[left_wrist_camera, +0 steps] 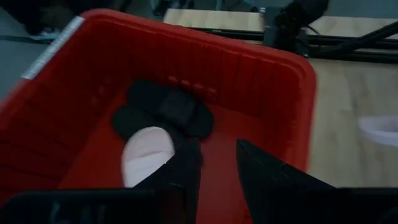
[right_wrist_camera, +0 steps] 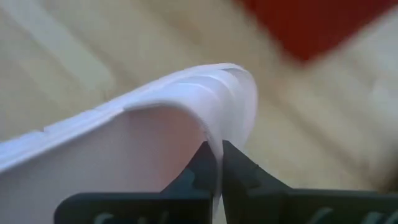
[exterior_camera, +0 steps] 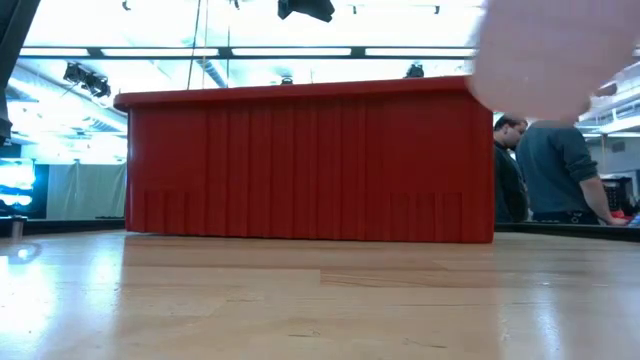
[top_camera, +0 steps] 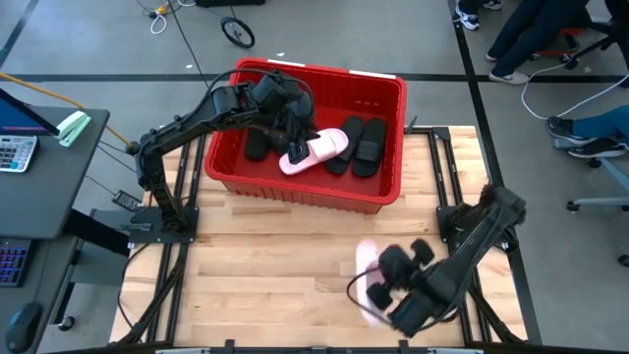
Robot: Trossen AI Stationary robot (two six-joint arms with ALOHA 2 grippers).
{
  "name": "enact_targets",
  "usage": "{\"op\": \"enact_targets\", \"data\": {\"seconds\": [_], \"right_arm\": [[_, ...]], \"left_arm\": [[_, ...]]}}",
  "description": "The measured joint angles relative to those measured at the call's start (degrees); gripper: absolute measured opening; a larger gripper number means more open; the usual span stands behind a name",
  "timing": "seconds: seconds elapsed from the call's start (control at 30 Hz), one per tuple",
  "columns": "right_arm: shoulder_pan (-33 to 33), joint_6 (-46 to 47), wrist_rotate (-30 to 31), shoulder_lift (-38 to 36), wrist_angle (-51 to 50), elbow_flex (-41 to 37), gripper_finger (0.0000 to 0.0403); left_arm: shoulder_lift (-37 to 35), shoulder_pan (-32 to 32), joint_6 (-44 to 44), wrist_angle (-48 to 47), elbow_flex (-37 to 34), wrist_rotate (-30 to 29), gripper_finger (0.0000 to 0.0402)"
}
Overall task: Pick and place slides into bin
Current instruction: Put the pink slide into the bin
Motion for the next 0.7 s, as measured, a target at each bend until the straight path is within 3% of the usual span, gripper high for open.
{"op": "enact_targets", "data": {"seconds": [0.2, 0.37, 0.5, 0.7], "right_arm": [[-5.6, -4.8, 22.1, -10.6, -1.0, 0.1, 0.0009], [-16.2, -18.0, 29.2, -18.2, 2.9, 0.1, 0.0009], [-28.6, -30.6, 27.6, -21.3, 9.5, 0.2, 0.0009], [-45.3, -36.0, 8.2, -15.3, 13.3, -0.5, 0.0009]], "left_arm": [[-0.7, 3.0, 0.6, 5.1, 0.0, -3.4, 0.0107], [-2.6, 6.4, 0.6, 7.7, 0.0, -3.4, 0.0107], [-3.7, 9.1, 0.6, 9.1, 0.0, -3.4, 0.0107], [-3.9, 12.8, 0.6, 8.2, 0.0, -3.4, 0.0107]]}}
